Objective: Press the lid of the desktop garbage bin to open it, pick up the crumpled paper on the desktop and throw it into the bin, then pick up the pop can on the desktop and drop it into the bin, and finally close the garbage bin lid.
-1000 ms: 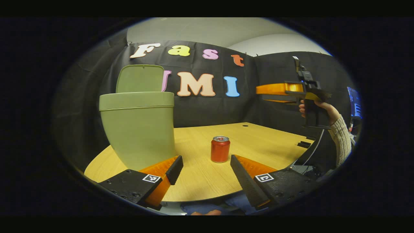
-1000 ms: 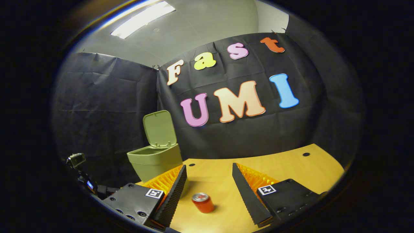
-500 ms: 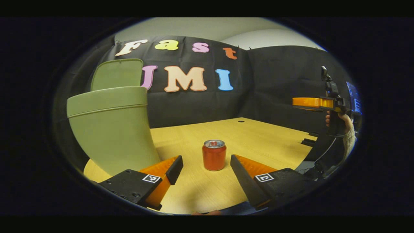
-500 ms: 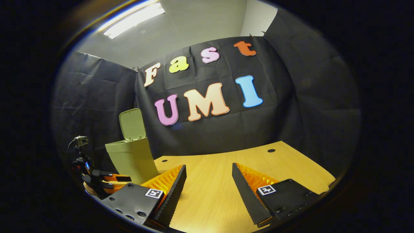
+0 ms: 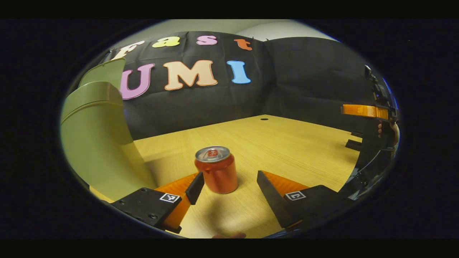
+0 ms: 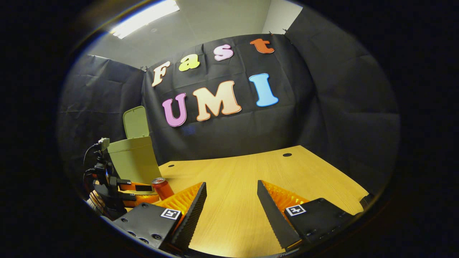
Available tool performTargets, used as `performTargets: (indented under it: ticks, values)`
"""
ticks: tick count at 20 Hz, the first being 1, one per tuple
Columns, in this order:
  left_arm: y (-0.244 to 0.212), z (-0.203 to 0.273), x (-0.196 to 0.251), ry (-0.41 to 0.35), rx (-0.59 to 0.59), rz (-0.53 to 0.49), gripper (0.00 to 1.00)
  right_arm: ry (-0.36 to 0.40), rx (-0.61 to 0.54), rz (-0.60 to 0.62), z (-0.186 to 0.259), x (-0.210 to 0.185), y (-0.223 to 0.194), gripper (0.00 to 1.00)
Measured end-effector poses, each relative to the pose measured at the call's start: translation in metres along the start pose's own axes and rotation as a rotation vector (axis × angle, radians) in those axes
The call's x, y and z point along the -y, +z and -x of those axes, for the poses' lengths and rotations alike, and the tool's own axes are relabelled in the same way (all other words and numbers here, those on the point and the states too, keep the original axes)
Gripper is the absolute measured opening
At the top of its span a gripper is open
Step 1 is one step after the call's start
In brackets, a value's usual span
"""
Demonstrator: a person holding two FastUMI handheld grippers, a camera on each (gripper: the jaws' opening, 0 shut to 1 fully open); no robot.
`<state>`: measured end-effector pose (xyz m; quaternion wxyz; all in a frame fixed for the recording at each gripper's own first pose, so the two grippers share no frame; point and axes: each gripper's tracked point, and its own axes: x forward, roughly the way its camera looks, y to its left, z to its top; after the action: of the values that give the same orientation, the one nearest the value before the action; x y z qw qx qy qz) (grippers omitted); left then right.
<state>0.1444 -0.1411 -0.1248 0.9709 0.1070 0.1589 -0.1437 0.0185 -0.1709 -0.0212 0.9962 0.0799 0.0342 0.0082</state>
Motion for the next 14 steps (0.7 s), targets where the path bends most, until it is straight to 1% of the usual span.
performTargets:
  ticks: [3, 6, 9, 11, 14]
  values:
    - [0.001, -0.015, 0.002, 0.011, -0.009, -0.010, 0.91, -0.025, 0.001, 0.001, 0.003, 0.016, -0.006, 0.90]
    - [-0.001, -0.031, -0.011, 0.061, -0.023, -0.001, 0.91, -0.035, 0.007, -0.005, 0.006, 0.025, -0.012, 0.90]
    - [-0.006, -0.045, -0.022, 0.096, -0.051, 0.014, 0.91, -0.041, -0.004, 0.005, 0.004, 0.030, -0.020, 0.90]
    - [-0.008, -0.054, -0.028, 0.107, -0.069, 0.026, 0.91, -0.042, -0.017, 0.006, 0.001, 0.033, -0.026, 0.90]
    - [-0.009, -0.066, -0.033, 0.117, -0.089, 0.027, 0.91, -0.067, -0.039, 0.013, -0.010, 0.044, -0.037, 0.90]
